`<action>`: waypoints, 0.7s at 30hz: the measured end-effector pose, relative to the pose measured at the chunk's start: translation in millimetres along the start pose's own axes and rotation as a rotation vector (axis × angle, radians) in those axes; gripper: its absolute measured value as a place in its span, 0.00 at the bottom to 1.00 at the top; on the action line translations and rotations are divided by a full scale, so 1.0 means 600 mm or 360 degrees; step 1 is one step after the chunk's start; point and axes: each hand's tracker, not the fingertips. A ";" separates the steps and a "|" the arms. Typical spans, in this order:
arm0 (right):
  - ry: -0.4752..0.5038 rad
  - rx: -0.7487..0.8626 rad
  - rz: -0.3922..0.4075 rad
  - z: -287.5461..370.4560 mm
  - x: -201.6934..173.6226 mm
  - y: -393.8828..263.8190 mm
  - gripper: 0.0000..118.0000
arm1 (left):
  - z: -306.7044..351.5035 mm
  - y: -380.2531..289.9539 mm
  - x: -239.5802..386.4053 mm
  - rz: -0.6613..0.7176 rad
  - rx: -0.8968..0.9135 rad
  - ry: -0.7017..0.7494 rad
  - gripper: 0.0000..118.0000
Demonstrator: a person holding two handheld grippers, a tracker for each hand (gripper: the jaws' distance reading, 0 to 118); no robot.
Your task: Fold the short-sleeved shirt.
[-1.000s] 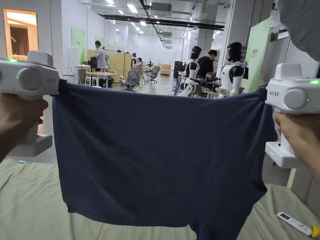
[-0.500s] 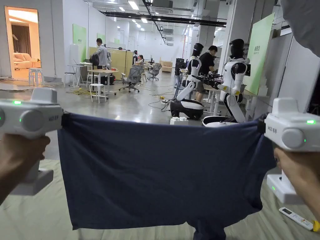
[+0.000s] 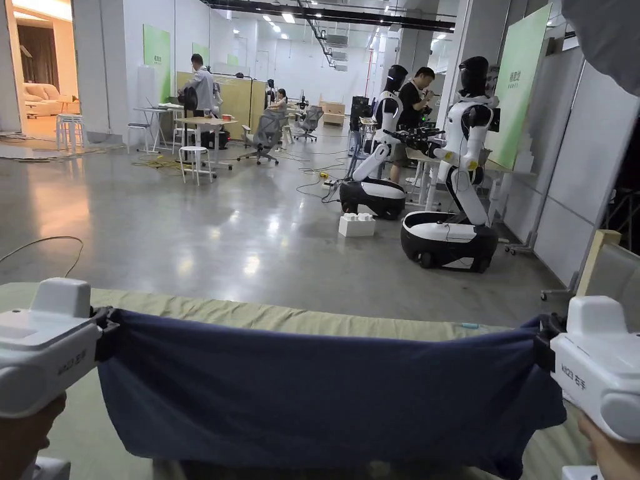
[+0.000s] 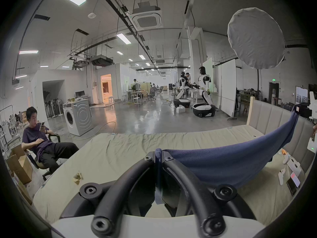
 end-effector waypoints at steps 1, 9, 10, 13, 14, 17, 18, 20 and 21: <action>0.0000 -0.0004 0.0013 0.018 -0.002 -0.008 0.03 | 0.013 -0.012 -0.003 0.0000 -0.0011 -0.0003 0.05; 0.0007 -0.0084 0.0086 0.153 -0.034 -0.097 0.03 | 0.101 -0.134 -0.026 0.0039 -0.0082 0.0015 0.05; 0.0008 -0.0102 0.0083 0.168 -0.037 -0.110 0.03 | 0.112 -0.149 -0.025 0.0044 -0.0095 0.0018 0.05; 0.0020 -0.0220 0.0067 0.211 -0.048 -0.163 0.03 | 0.143 -0.204 -0.031 0.0089 -0.0176 0.0006 0.05; 0.0016 -0.0236 0.0059 0.223 -0.051 -0.179 0.03 | 0.150 -0.222 -0.031 0.0097 -0.0222 -0.0006 0.05; 0.0027 -0.0411 0.0043 0.254 -0.062 -0.240 0.03 | 0.172 -0.277 -0.032 0.0101 -0.0321 -0.0013 0.05; 0.0057 -0.0404 0.0055 0.267 -0.066 -0.258 0.03 | 0.180 -0.296 -0.029 0.0110 -0.0347 -0.0021 0.05; 0.0065 -0.0518 0.0069 0.286 -0.074 -0.292 0.03 | 0.190 -0.325 -0.028 0.0110 -0.0410 -0.0018 0.05; 0.0089 -0.0559 0.0082 0.294 -0.077 -0.310 0.03 | 0.193 -0.339 -0.027 0.0105 -0.0447 -0.0023 0.05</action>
